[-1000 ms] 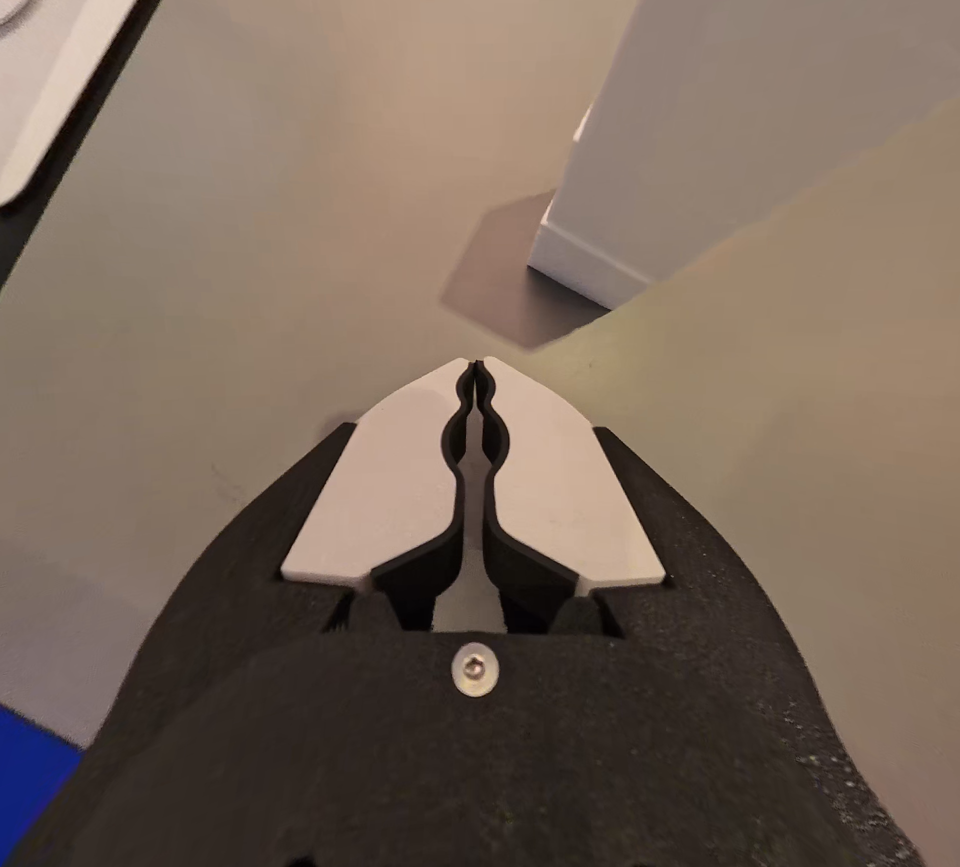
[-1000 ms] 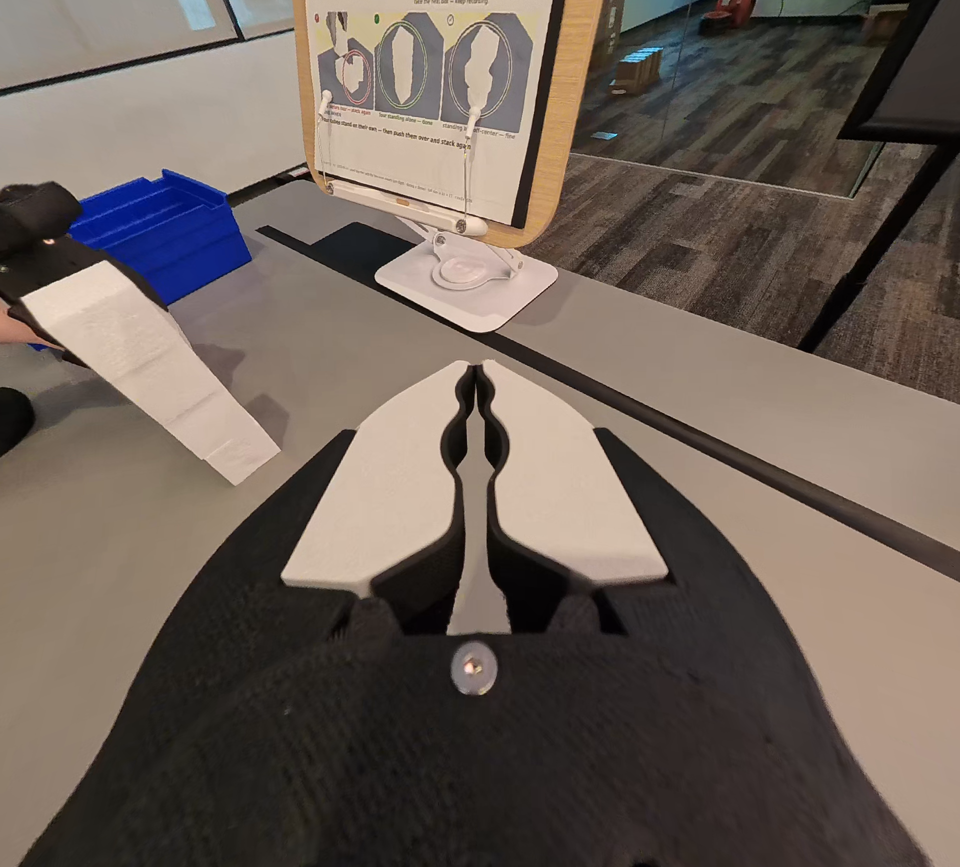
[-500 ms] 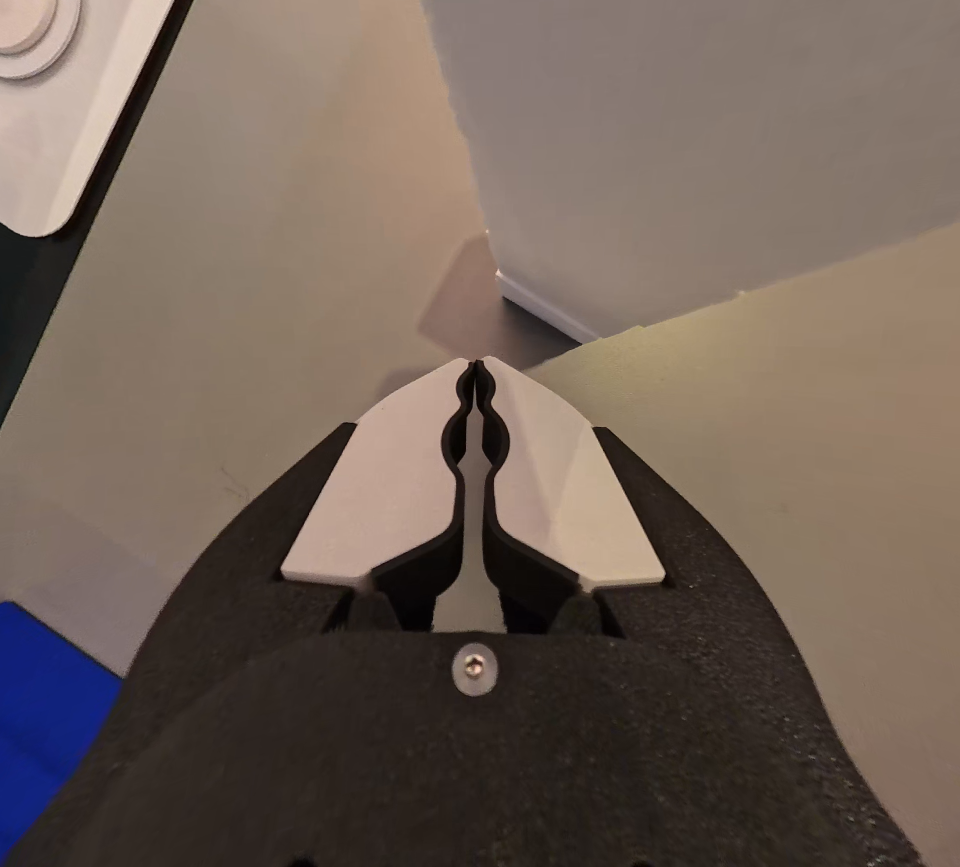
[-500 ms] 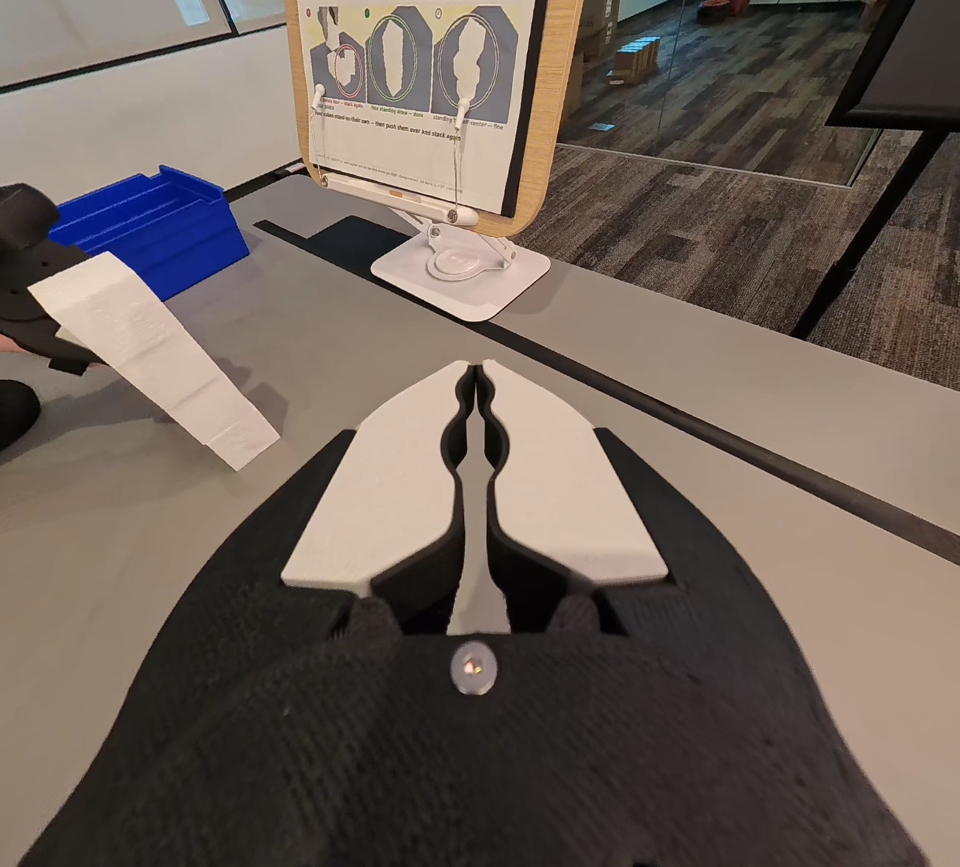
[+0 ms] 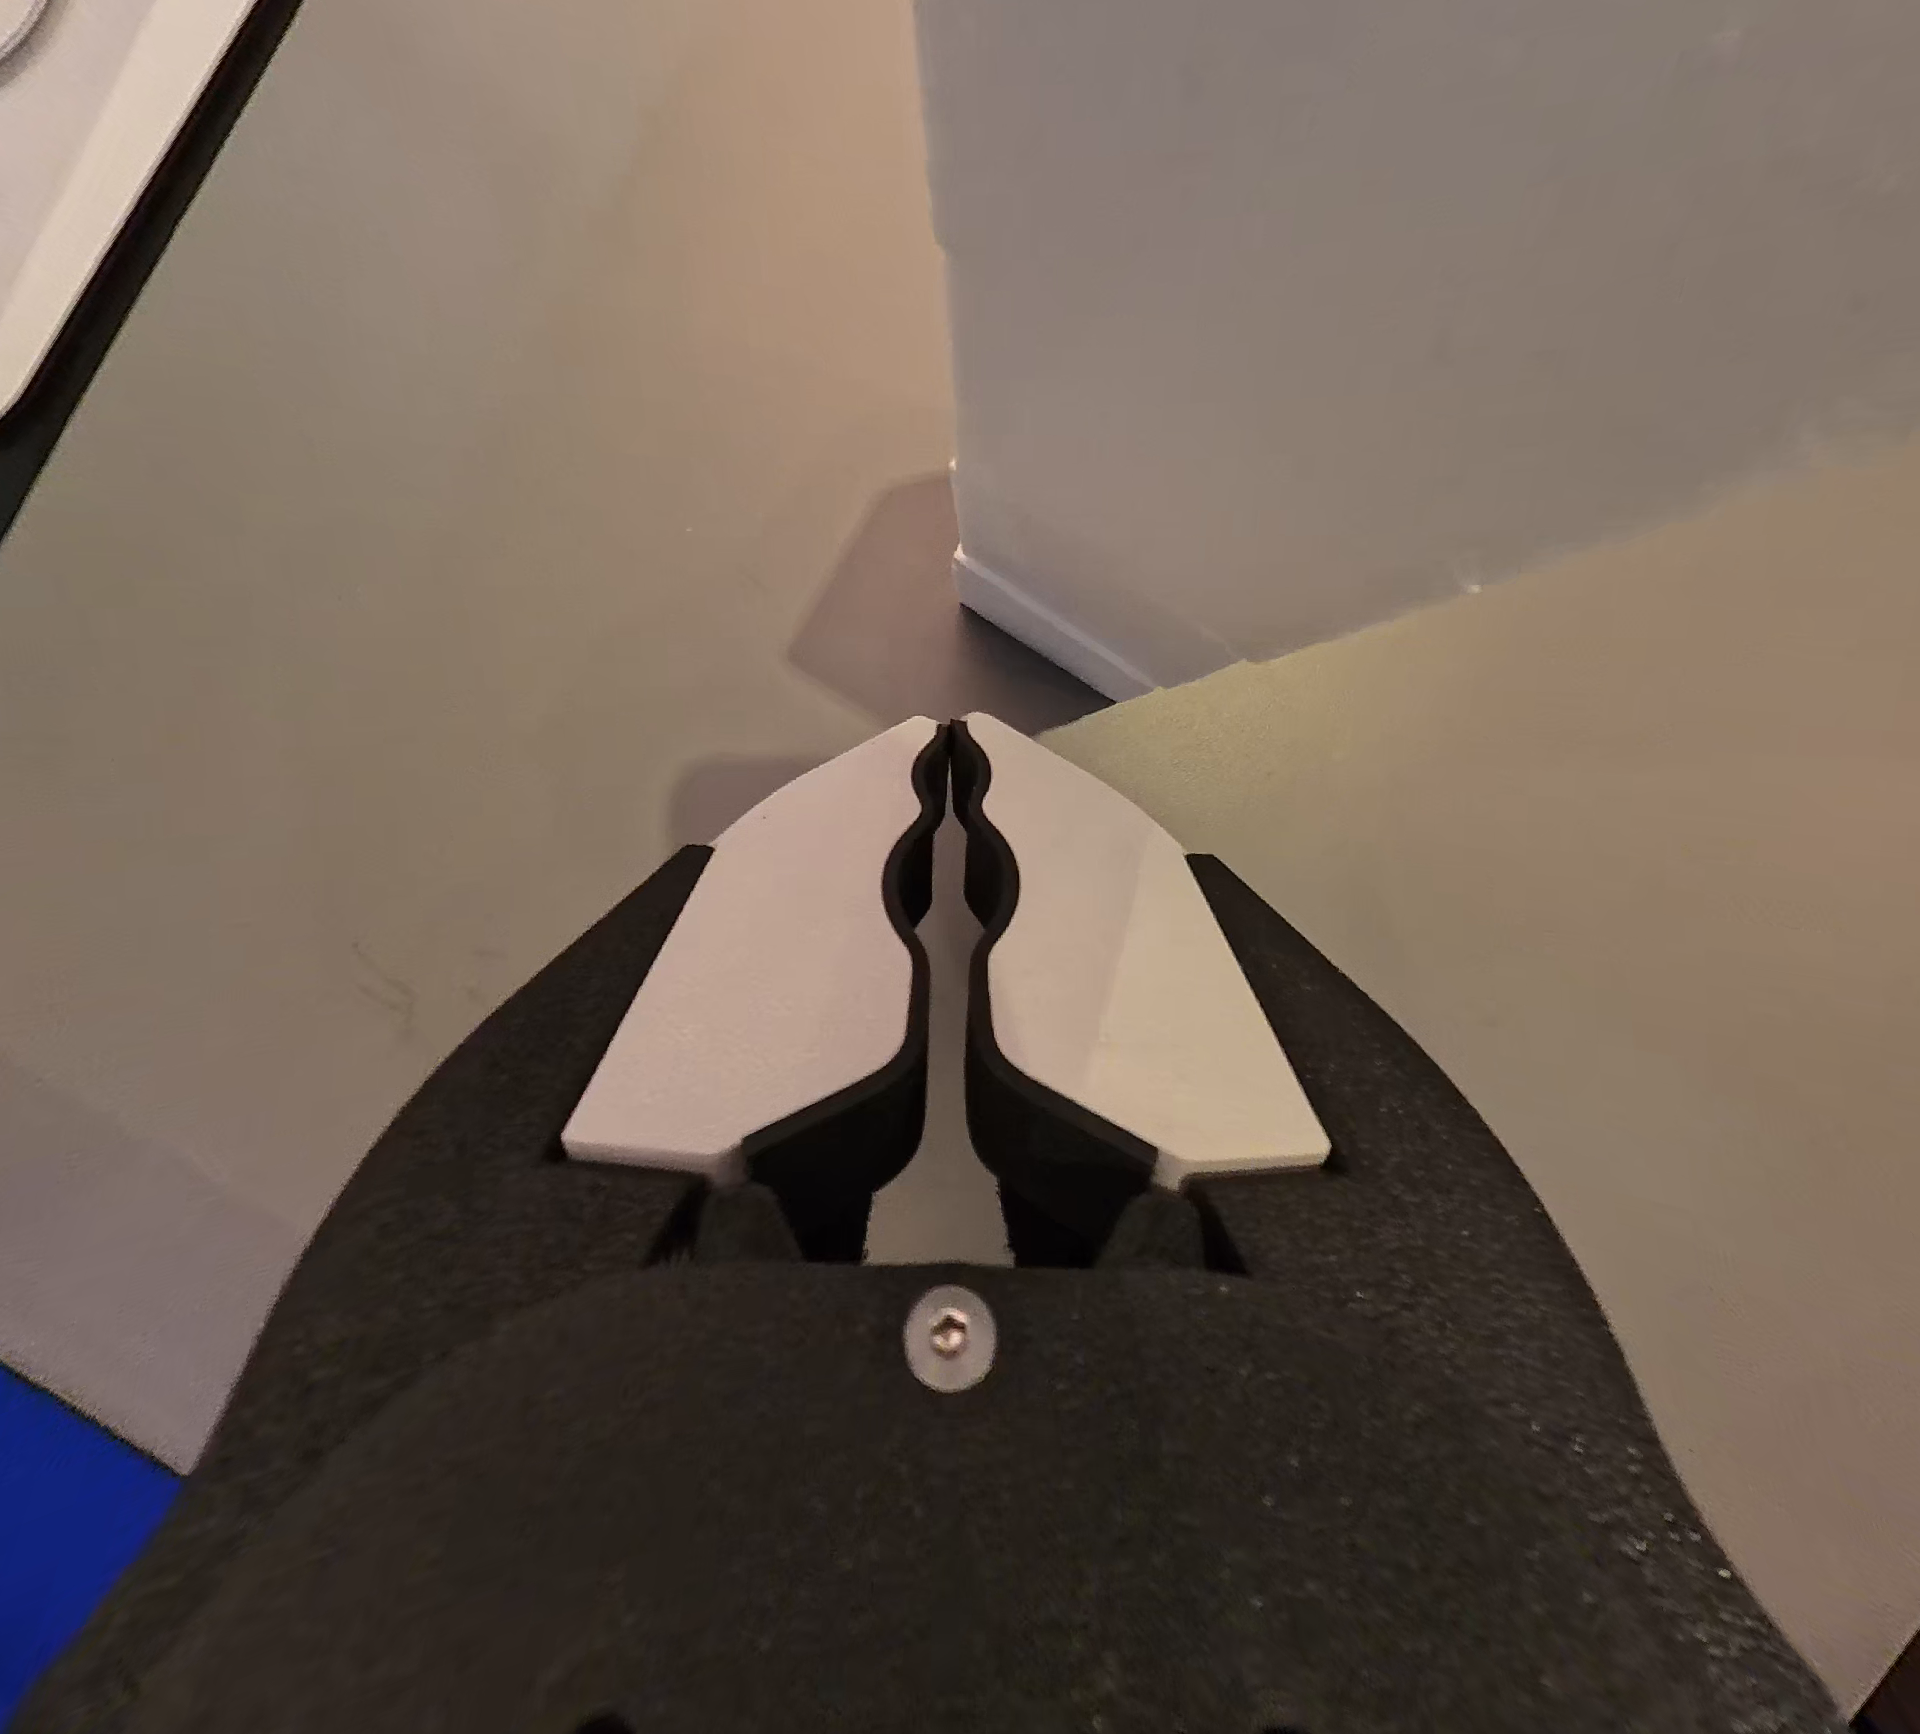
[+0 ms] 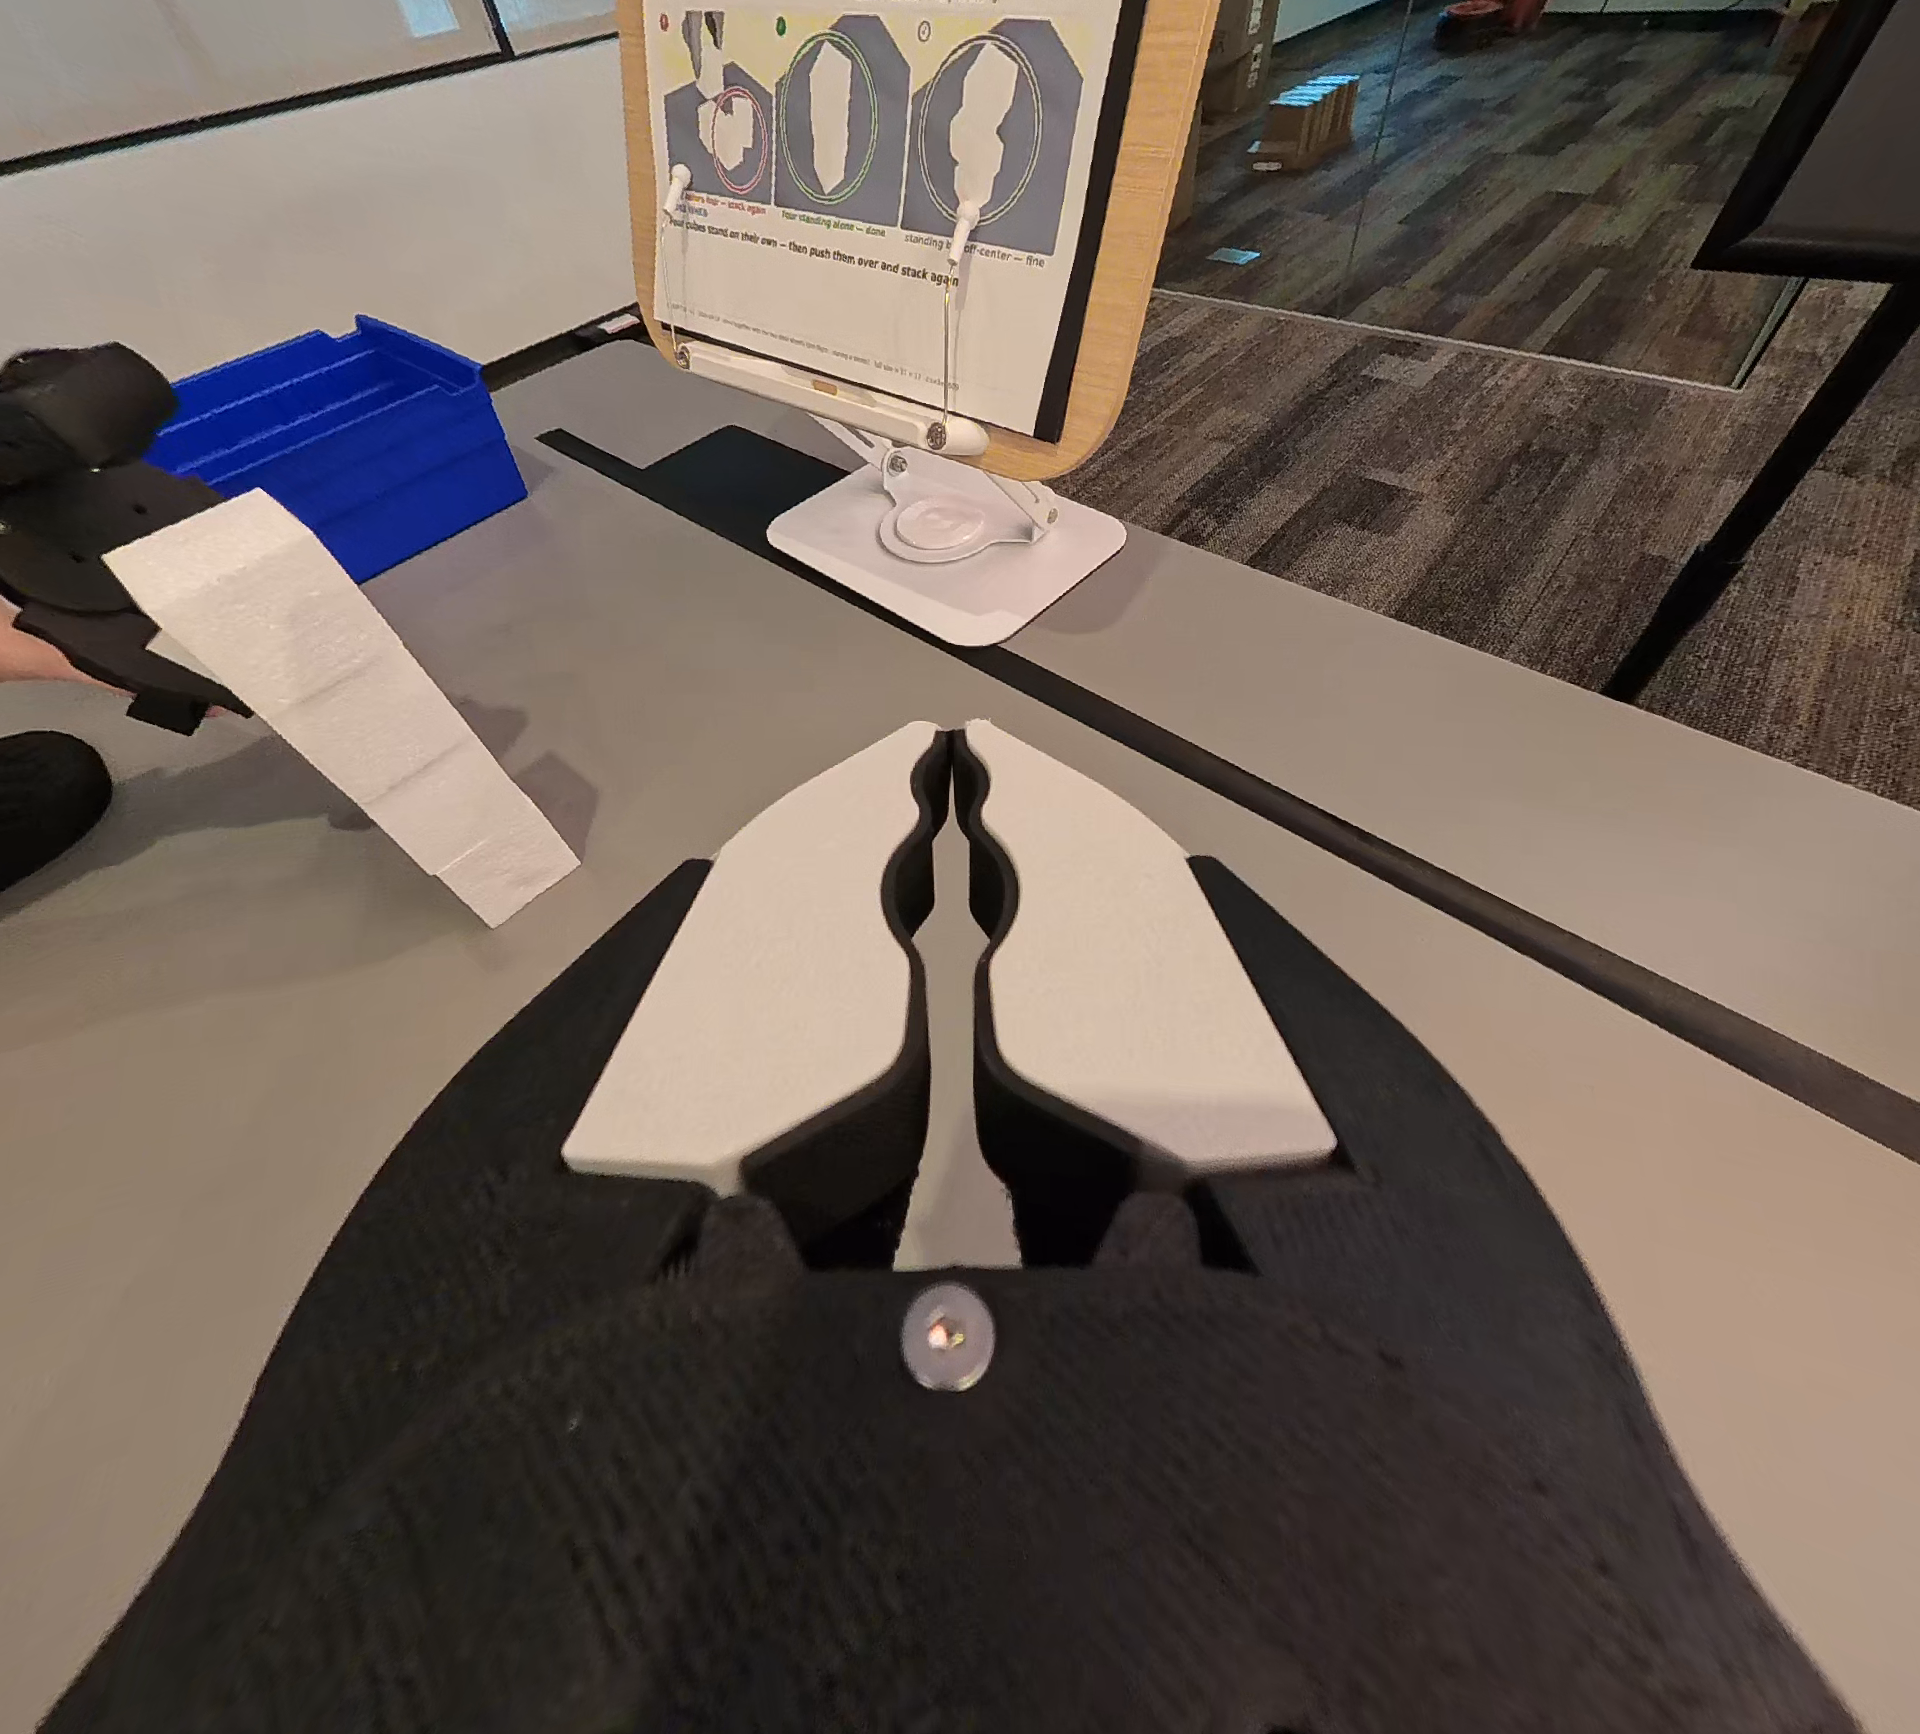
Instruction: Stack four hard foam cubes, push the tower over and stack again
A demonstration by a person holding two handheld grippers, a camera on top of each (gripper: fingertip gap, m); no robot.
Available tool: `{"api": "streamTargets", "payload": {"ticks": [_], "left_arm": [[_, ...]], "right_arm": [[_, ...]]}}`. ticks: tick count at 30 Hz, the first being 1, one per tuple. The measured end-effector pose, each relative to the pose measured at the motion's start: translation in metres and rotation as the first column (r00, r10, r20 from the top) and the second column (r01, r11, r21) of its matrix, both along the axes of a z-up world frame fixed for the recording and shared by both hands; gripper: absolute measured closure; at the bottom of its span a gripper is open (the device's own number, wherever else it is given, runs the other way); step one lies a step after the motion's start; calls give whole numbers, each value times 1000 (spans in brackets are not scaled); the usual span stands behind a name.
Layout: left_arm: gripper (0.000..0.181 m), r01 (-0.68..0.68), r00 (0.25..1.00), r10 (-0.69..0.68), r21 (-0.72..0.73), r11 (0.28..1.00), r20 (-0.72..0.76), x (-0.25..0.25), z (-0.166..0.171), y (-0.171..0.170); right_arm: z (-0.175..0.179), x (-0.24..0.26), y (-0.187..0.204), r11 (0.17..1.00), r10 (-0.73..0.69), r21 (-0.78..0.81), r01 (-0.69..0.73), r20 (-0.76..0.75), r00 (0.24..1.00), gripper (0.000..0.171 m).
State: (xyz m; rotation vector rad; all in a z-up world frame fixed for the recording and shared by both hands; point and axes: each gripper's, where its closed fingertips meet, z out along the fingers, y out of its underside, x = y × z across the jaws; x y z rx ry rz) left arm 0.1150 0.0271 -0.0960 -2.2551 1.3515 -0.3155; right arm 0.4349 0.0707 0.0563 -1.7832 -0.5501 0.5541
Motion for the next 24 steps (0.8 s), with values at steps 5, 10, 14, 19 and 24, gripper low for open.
{"api": "streamTargets", "payload": {"ticks": [5, 10, 14, 19, 24], "left_arm": [[181, -2, 1000, 2, -20, 1000, 2, 2, -2, -1], [181, -11, 1000, 11, -23, 1000, 2, 2, -1, -1], [181, -16, 1000, 16, -24, 1000, 14, 4, 2, -1], [181, -17, 1000, 18, -13, 1000, 23, 15, 5, 0], [181, 21, 999, -21, 21, 1000, 25, 44, 19, 1]], "right_arm": [[-5, -1, 0, 1000, 7, -18, -7, 12, 1000, 171], [-7, 0, 0, 1000, 9, -25, -9, 12, 1000, 171], [-8, 1, 0, 999, 13, -33, -13, 5, 1000, 171], [-12, 3, 1, 999, 17, -50, -17, 4, 1000, 171], [-12, 2, 1, 998, 22, -52, -22, -8, 1000, 171]]}}
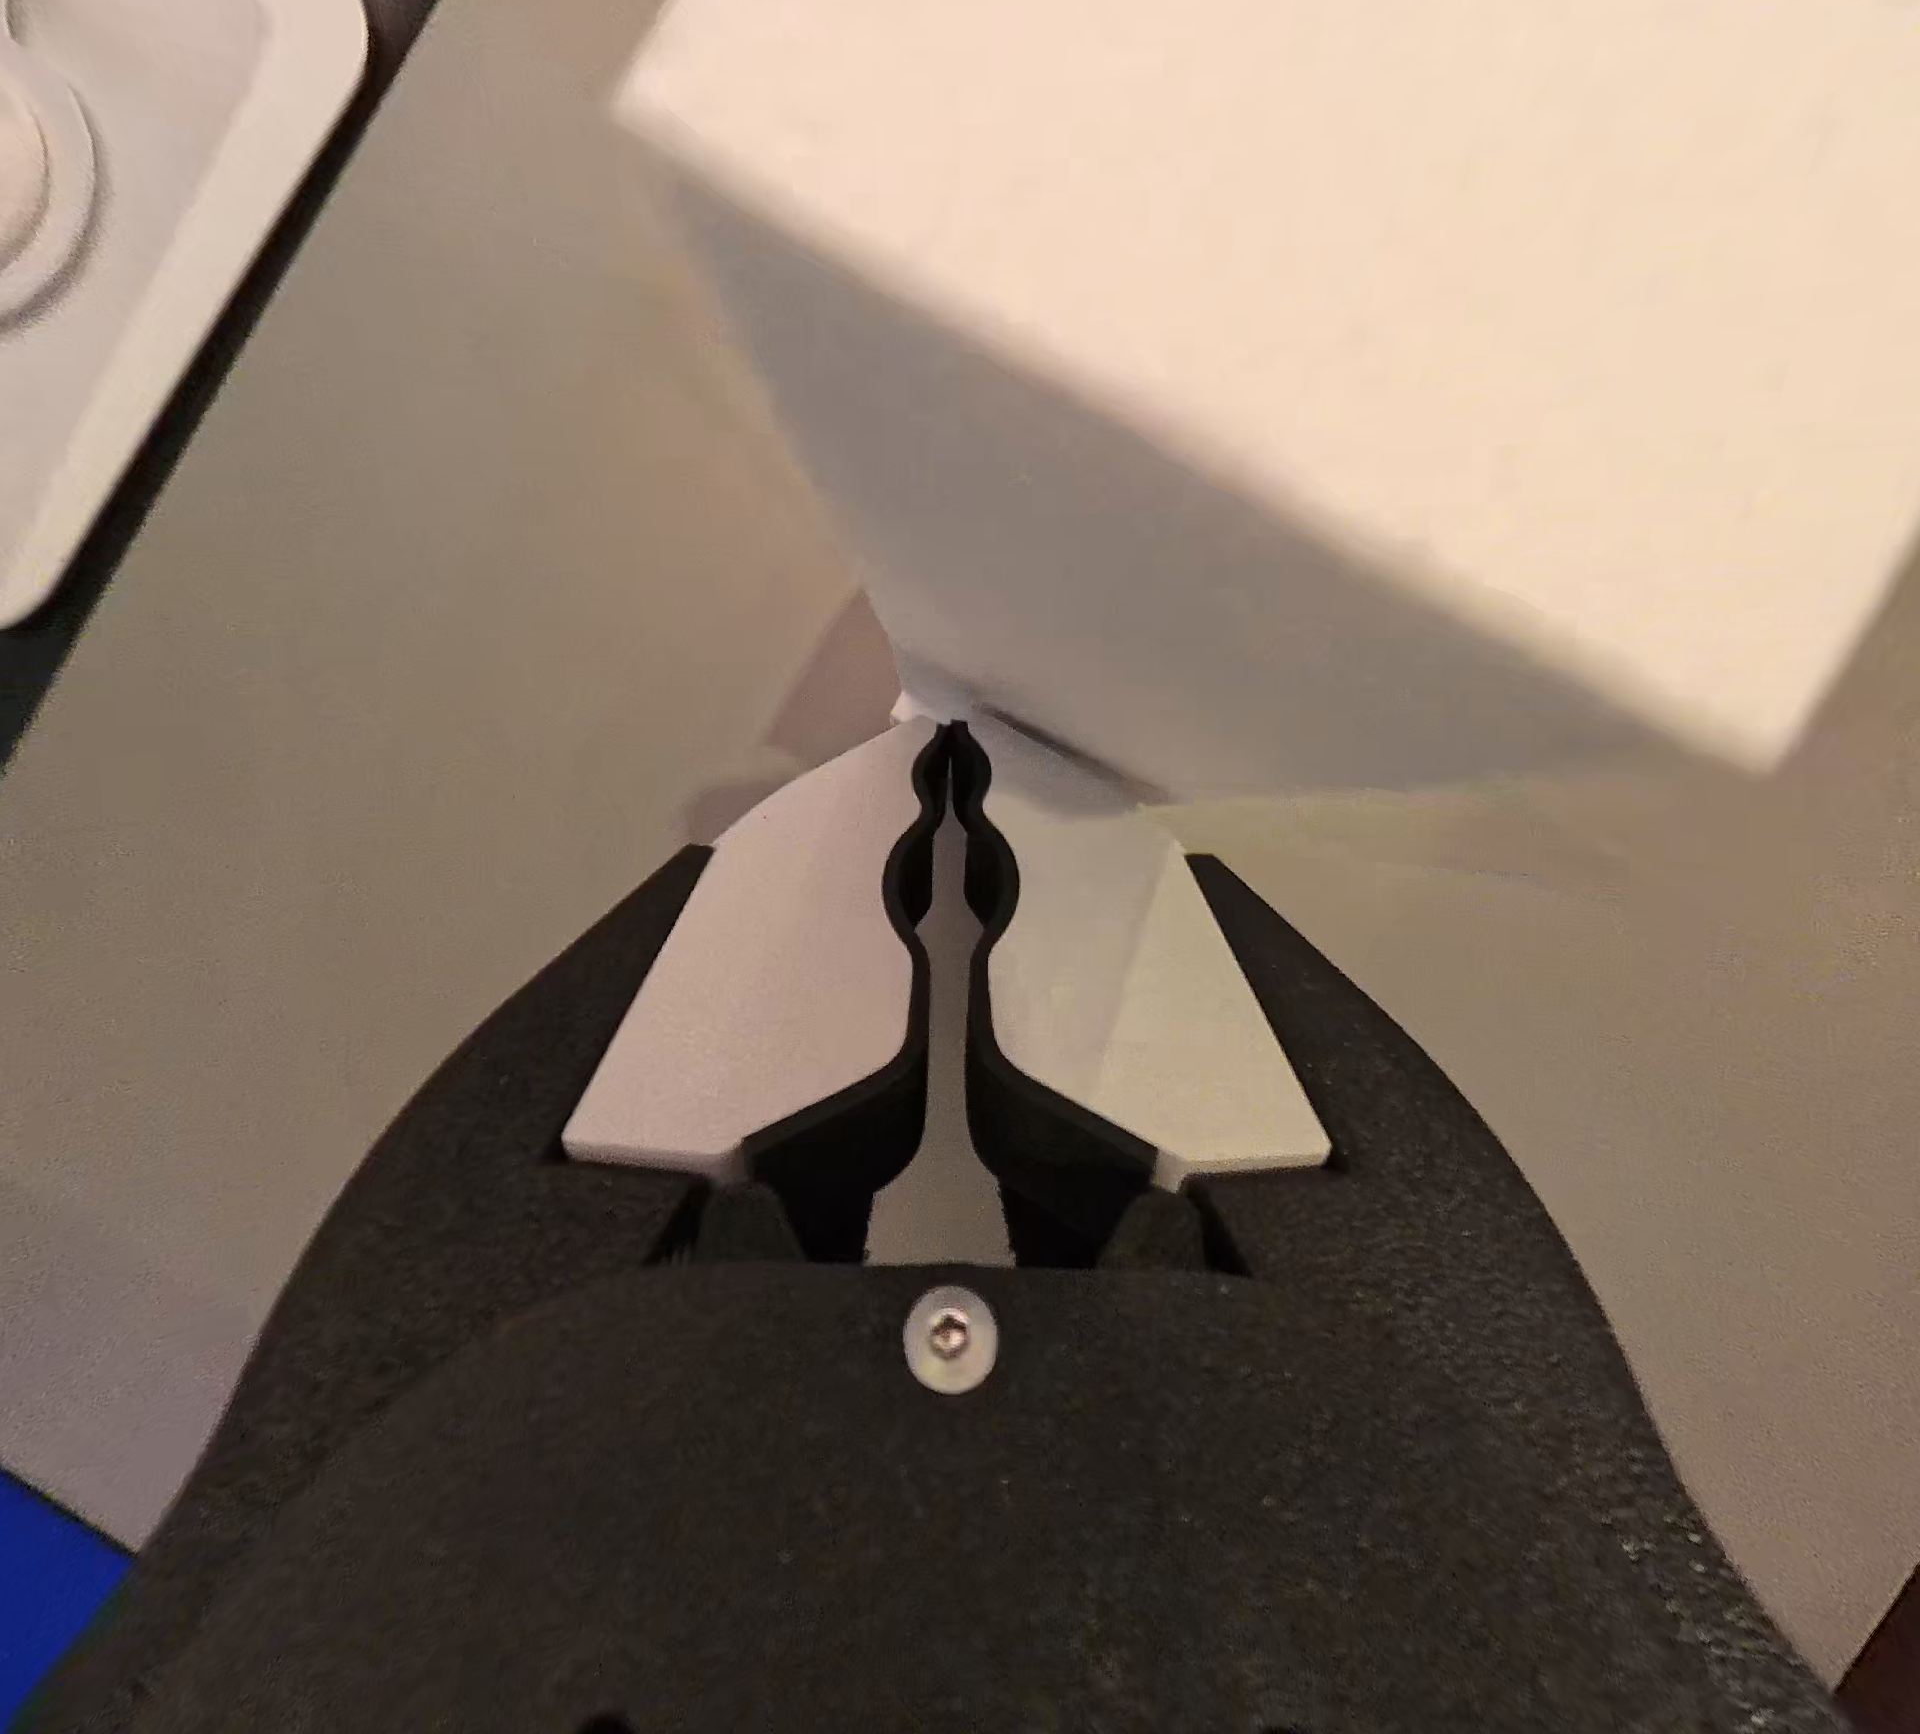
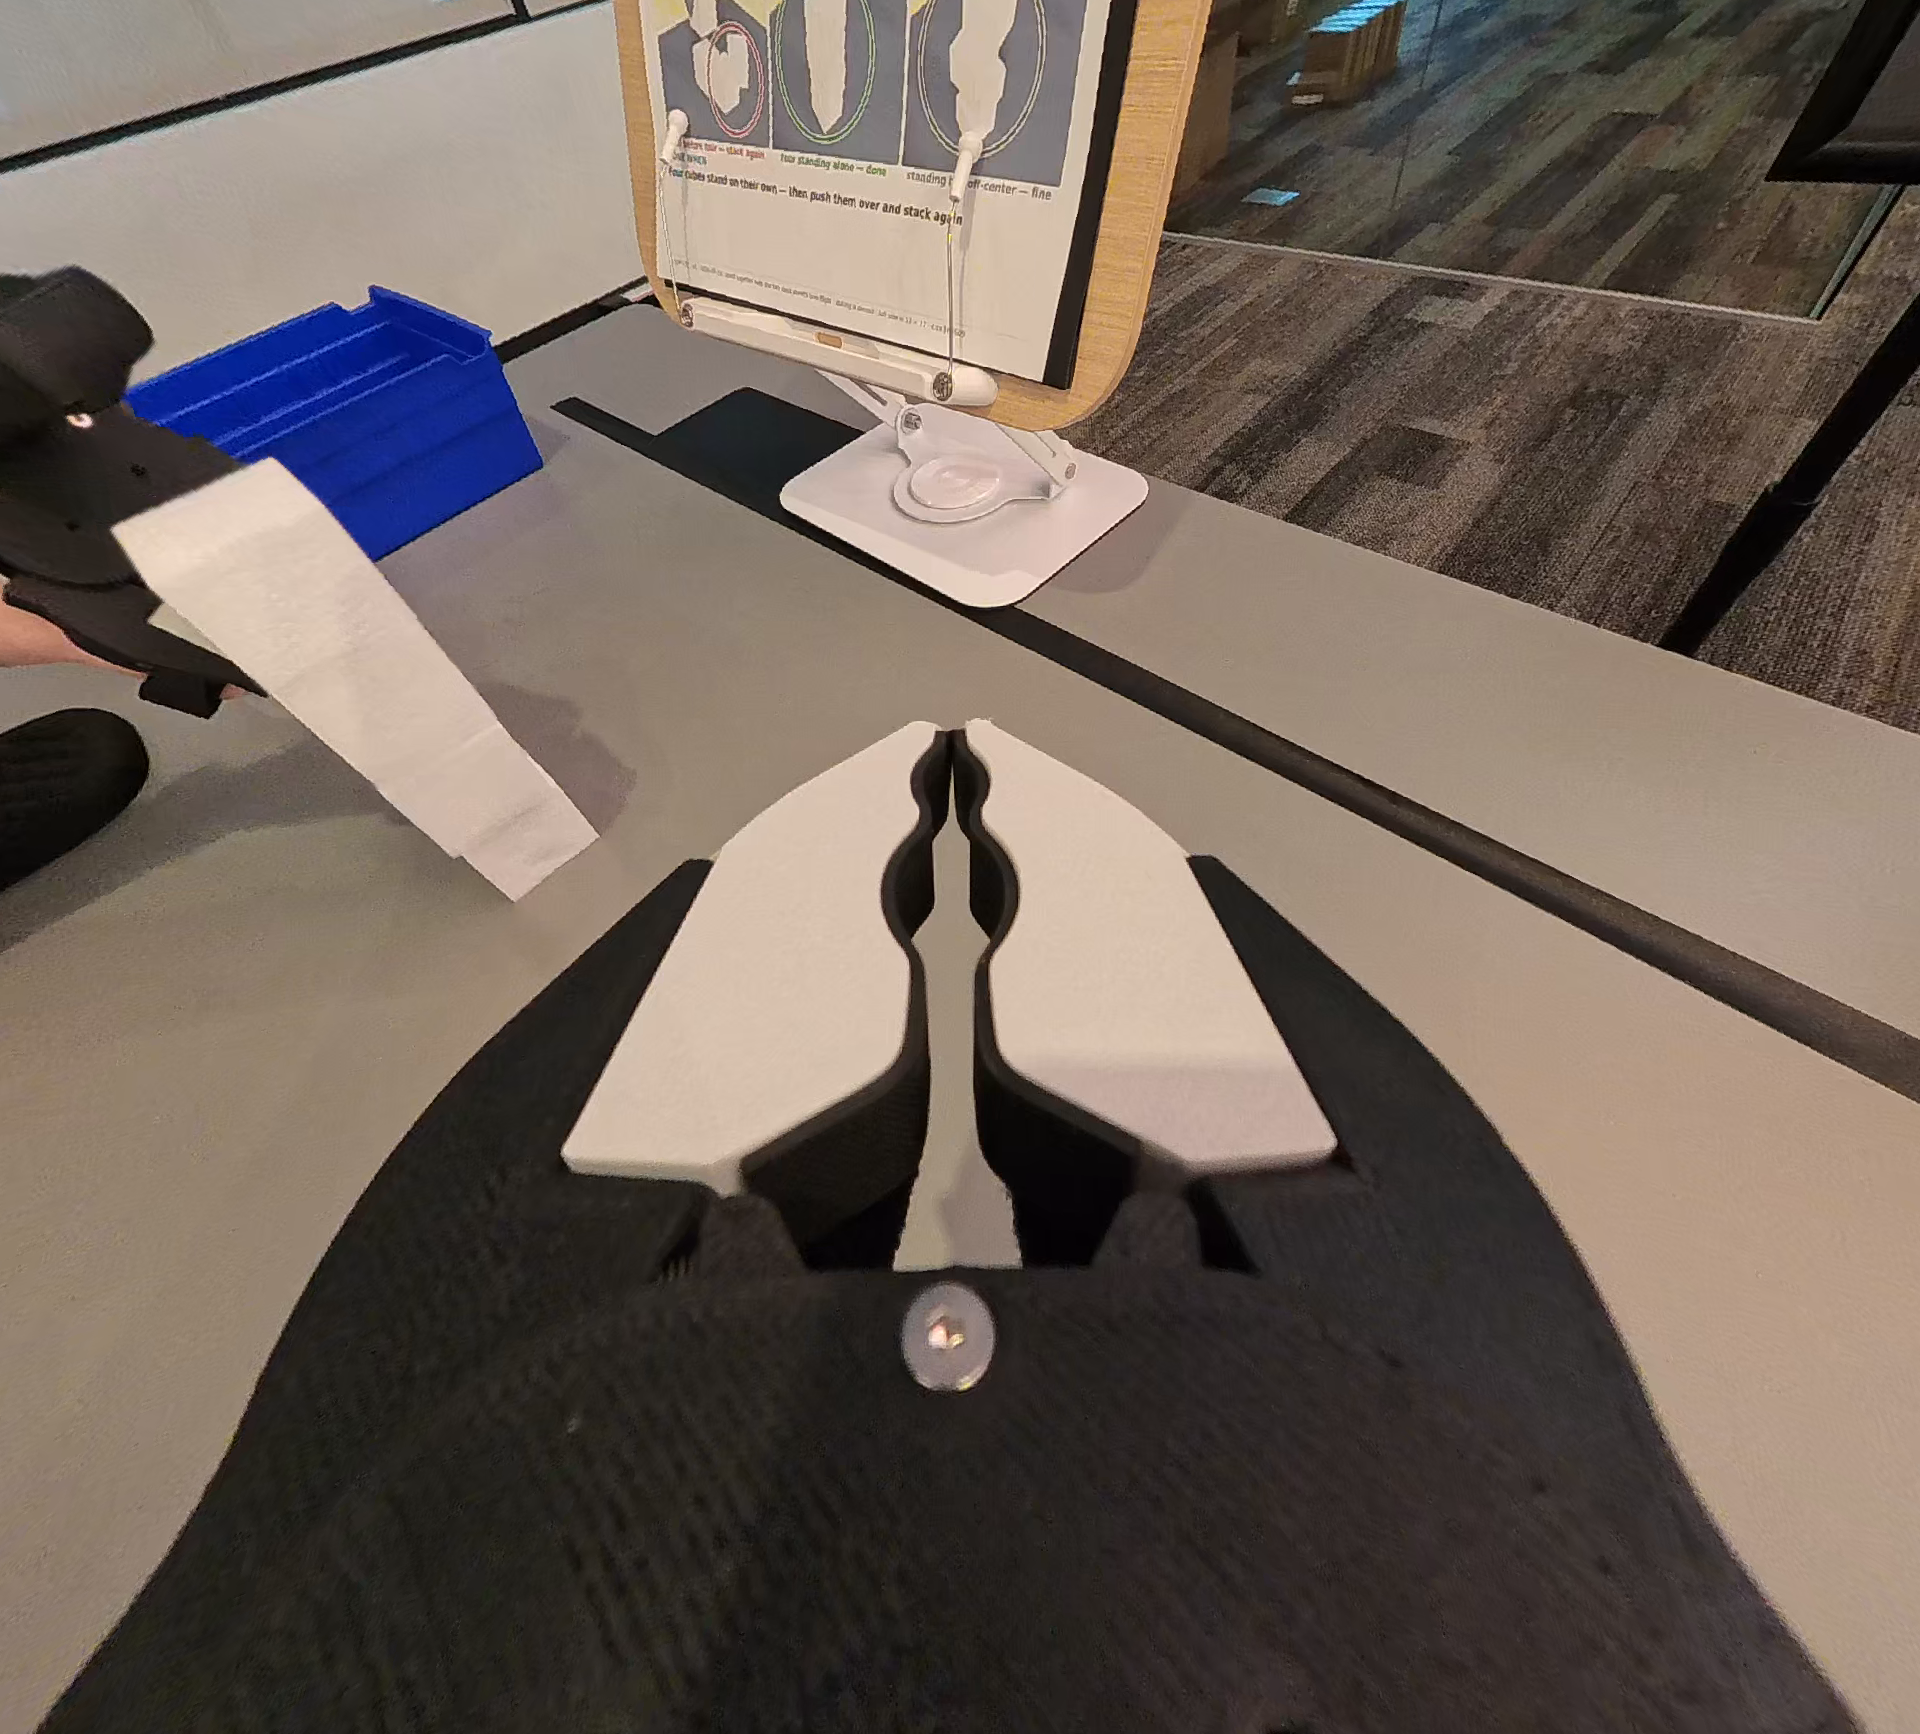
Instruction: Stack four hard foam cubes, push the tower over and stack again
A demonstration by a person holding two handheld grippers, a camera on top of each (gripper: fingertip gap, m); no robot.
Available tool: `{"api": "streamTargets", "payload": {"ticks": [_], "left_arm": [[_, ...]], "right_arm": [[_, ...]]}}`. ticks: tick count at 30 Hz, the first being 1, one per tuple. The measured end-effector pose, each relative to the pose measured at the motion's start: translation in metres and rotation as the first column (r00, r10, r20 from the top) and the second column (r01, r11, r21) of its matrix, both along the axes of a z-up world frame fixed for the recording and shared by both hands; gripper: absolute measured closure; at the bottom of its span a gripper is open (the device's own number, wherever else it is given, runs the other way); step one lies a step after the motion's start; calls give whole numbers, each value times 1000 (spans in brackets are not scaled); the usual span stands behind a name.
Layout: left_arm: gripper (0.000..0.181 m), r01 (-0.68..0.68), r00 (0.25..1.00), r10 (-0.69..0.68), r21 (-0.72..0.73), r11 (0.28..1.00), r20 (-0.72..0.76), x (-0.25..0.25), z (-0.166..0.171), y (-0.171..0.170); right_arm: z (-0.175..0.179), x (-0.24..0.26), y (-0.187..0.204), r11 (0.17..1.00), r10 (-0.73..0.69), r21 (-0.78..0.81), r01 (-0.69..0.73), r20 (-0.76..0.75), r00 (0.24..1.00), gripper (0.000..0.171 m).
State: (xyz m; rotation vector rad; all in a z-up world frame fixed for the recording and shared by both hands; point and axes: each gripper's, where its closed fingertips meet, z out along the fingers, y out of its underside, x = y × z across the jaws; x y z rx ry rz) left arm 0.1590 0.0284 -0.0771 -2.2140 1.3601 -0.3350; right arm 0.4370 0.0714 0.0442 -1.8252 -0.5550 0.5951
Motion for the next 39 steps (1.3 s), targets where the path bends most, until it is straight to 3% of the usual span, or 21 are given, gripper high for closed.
{"api": "streamTargets", "payload": {"ticks": [4, 9, 13, 17, 20, 21, 24, 29, 39], "left_arm": [[181, 56, 997, -52, 81, 995, -49, 32, 17, 4], [181, 110, 994, -111, 111, 988, -2, 67, 38, -1], [181, 39, 984, -65, 157, 987, 165, 59, 54, 8], [145, 46, 873, -83, 88, 995, 481, 48, 69, 4], [112, 32, 817, -69, 75, 997, 572, 33, 63, 3], [109, 36, 808, -71, 70, 997, 584, 30, 59, 0], [90, 77, 795, -124, 104, 992, 594, 31, 49, -11], [83, 172, 818, -279, 249, 953, 503, 47, 34, -23], [83, 325, 874, -396, 267, 907, 282, 78, -28, -12]], "right_arm": [[-1, -1, -1, 1000, 4, -2, -4, 7, 1000, 171], [-6, -1, -1, 1000, 6, -15, -6, 28, 1000, 170], [-10, 4, -1, 1000, -2, -23, 3, 53, 999, 168], [-8, 12, -3, 1000, -14, -16, 15, 39, 999, 165], [-8, 26, -8, 999, -46, -13, 47, 71, 996, 157], [-10, 33, -11, 998, -63, -17, 65, 92, 994, 153], [-22, 66, -20, 987, -150, -38, 159, 173, 973, 138], [-65, 108, -37, 970, -187, -104, 219, 256, 948, 118], [-114, 138, -22, 926, -276, -215, 309, 172, 946, 115]]}}
